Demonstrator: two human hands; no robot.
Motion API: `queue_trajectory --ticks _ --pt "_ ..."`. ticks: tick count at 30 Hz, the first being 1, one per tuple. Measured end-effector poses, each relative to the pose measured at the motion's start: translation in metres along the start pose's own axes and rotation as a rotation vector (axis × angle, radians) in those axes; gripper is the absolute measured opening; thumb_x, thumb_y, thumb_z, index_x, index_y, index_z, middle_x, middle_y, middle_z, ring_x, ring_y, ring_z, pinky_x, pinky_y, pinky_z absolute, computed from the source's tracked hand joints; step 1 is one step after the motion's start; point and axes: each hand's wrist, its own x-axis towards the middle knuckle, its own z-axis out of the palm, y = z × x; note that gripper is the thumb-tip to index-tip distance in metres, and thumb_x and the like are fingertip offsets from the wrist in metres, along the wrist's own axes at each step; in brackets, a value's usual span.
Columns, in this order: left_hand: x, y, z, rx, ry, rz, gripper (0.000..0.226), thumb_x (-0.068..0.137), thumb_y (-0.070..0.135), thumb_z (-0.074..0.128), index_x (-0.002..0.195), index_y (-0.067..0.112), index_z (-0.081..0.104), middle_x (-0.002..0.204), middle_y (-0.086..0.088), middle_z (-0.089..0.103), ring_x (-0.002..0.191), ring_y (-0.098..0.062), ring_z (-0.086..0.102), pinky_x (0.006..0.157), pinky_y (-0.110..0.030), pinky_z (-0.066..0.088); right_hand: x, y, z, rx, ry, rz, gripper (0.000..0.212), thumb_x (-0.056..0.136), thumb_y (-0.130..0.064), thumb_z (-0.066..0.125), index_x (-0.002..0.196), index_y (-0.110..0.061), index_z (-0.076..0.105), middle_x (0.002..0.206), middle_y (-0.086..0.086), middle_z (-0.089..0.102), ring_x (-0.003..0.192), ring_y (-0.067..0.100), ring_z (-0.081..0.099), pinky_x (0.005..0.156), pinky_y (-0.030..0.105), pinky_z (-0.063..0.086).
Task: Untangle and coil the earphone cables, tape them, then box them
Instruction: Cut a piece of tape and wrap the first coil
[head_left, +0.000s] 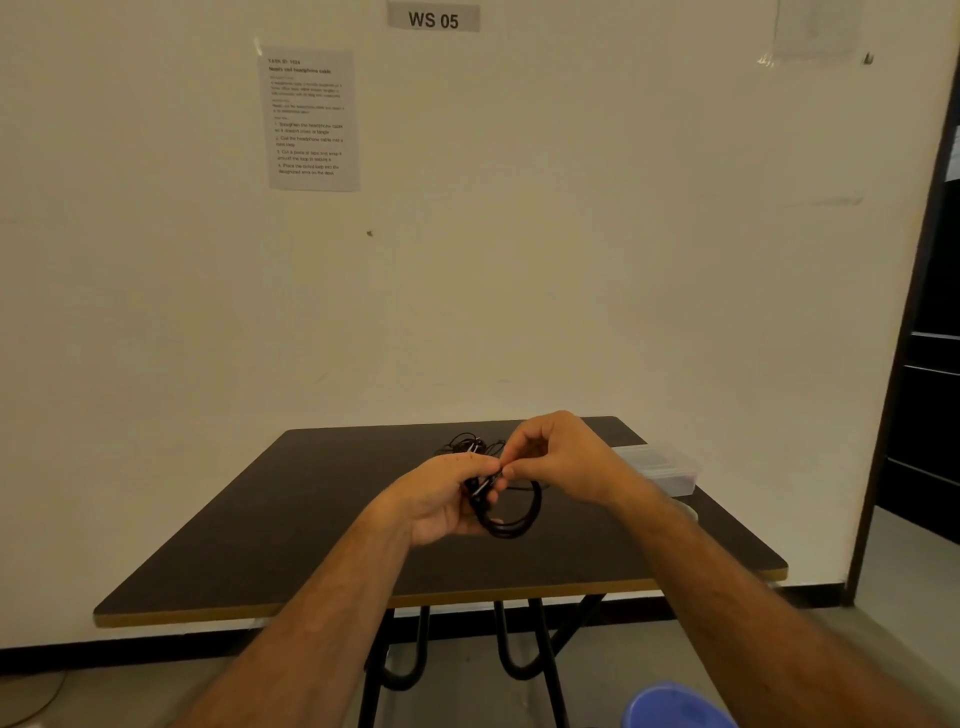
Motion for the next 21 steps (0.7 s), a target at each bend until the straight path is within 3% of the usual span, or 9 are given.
queue_trajectory --ticks 5,8,14,17,21 --pt "0.005 -0.003 0.0 -0.013 -0.001 0.027 0.023 0.098 0.011 0.055 0.118 0.005 0.065 0.077 -0.002 0.062 0.067 -0.01 0.057 0.086 -0.044 0.056 -0.001 0.002 0.0 0.016 -0.024 -0.001 0.007 0.079 -0.011 0.08 0.081 -0.015 0.075 0.077 -0.004 0.074 0.077 0.007 0.07 0.077 0.022 0.056" --pt "0.008 -0.004 0.001 0.019 0.027 0.073 0.021 0.097 0.009 0.055 0.114 0.005 0.066 0.079 -0.003 0.064 0.067 -0.01 0.058 0.078 -0.038 0.056 0.0 0.003 0.0 0.023 -0.02 0.008 0.007 0.079 -0.012 0.08 0.081 -0.015 0.074 0.075 -0.007 0.073 0.074 0.004 0.069 0.072 0.016 0.052" --pt "0.011 -0.009 0.005 0.29 0.17 0.218 0.017 0.098 0.017 0.056 0.109 0.012 0.069 0.088 -0.001 0.072 0.079 -0.009 0.064 0.072 -0.025 0.049 0.003 0.012 -0.005 0.006 -0.047 0.103 0.006 0.083 -0.016 0.076 0.089 -0.016 0.075 0.083 -0.002 0.074 0.079 0.005 0.069 0.073 0.02 0.054" --pt "0.013 -0.015 0.004 0.294 0.188 0.188 0.02 0.101 0.022 0.053 0.11 0.014 0.069 0.091 -0.001 0.072 0.085 -0.011 0.065 0.079 -0.03 0.048 0.001 0.022 -0.006 -0.009 -0.069 0.168 0.009 0.084 -0.011 0.075 0.092 -0.017 0.073 0.083 0.0 0.075 0.079 0.01 0.07 0.084 0.028 0.057" --pt "0.018 -0.024 0.003 0.251 0.168 0.137 0.023 0.103 0.025 0.049 0.113 0.014 0.067 0.097 -0.005 0.072 0.088 -0.014 0.067 0.078 -0.033 0.055 -0.002 0.028 -0.005 0.01 -0.072 0.256 0.006 0.084 -0.012 0.075 0.089 -0.015 0.073 0.069 -0.003 0.071 0.069 0.01 0.067 0.07 0.027 0.058"
